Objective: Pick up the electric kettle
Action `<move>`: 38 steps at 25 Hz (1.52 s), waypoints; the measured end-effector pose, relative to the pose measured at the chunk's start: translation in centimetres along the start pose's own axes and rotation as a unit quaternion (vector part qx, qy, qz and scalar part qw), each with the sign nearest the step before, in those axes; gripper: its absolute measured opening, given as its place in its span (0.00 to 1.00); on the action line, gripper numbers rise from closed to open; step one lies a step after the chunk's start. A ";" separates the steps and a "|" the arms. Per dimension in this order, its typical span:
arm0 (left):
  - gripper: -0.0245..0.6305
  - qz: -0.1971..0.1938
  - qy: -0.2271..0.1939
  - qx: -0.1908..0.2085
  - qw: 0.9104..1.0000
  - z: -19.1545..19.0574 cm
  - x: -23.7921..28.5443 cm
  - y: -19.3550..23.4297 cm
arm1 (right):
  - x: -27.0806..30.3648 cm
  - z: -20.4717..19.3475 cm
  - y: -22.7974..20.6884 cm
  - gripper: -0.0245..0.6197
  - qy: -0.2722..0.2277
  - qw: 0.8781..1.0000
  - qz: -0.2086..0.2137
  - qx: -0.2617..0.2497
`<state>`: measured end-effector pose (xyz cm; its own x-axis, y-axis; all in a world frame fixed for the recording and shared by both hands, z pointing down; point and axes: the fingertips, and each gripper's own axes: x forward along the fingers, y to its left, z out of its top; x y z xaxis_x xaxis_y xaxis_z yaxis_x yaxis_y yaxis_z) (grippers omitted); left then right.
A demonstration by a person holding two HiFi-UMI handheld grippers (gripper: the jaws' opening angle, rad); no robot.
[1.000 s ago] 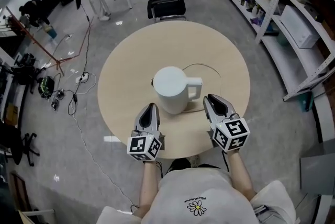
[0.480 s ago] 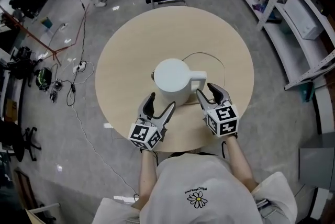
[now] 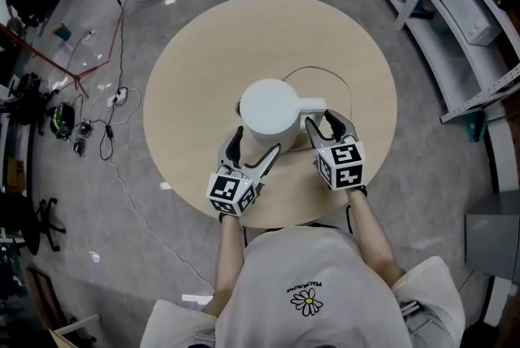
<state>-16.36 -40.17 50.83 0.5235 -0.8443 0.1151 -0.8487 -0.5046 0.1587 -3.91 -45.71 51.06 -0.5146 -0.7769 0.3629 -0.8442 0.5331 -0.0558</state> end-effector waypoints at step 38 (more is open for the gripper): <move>0.78 -0.027 0.041 0.034 0.998 -0.5 3.3 1.0 | 2.9 0.4 -1.8 0.23 -0.015 0.999 -0.032 -0.006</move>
<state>-15.46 -43.42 51.88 0.5710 -0.7992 0.1877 -0.8206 -0.5625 0.1012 -3.91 -49.08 51.82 -0.4638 -0.8192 0.3373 -0.8738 0.4857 -0.0219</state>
